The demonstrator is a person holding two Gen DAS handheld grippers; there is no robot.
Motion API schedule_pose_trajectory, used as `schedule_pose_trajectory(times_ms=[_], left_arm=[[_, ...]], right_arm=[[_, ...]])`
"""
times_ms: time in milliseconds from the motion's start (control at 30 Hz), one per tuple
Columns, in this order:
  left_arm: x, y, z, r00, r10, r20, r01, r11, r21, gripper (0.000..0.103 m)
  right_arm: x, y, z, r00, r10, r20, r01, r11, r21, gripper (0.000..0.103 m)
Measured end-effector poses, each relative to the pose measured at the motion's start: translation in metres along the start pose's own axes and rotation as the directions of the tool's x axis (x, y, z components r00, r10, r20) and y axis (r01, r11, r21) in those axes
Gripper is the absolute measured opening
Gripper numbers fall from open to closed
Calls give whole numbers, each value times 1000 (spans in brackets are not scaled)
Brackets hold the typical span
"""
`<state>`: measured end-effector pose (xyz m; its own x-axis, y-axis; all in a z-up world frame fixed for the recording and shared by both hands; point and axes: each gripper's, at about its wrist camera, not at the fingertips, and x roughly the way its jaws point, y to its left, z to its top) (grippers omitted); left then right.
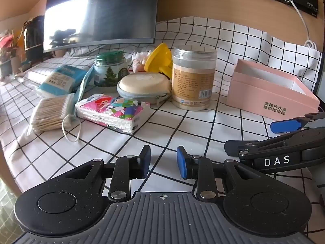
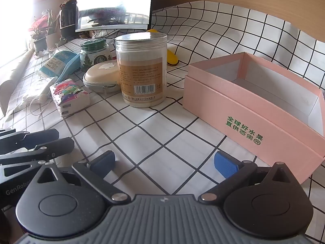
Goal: Organize soft objects
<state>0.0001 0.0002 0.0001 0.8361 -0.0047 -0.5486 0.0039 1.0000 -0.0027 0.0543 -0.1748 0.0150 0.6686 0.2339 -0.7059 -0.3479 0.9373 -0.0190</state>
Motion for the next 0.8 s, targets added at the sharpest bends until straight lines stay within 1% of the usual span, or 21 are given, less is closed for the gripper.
schedule_pose_trajectory(times_ms=[800], left_arm=[[-1,-2,0,1000,-1,9,1,1000,0,32]], right_arm=[[0,0,0,1000,0,0,0,1000,0,103]])
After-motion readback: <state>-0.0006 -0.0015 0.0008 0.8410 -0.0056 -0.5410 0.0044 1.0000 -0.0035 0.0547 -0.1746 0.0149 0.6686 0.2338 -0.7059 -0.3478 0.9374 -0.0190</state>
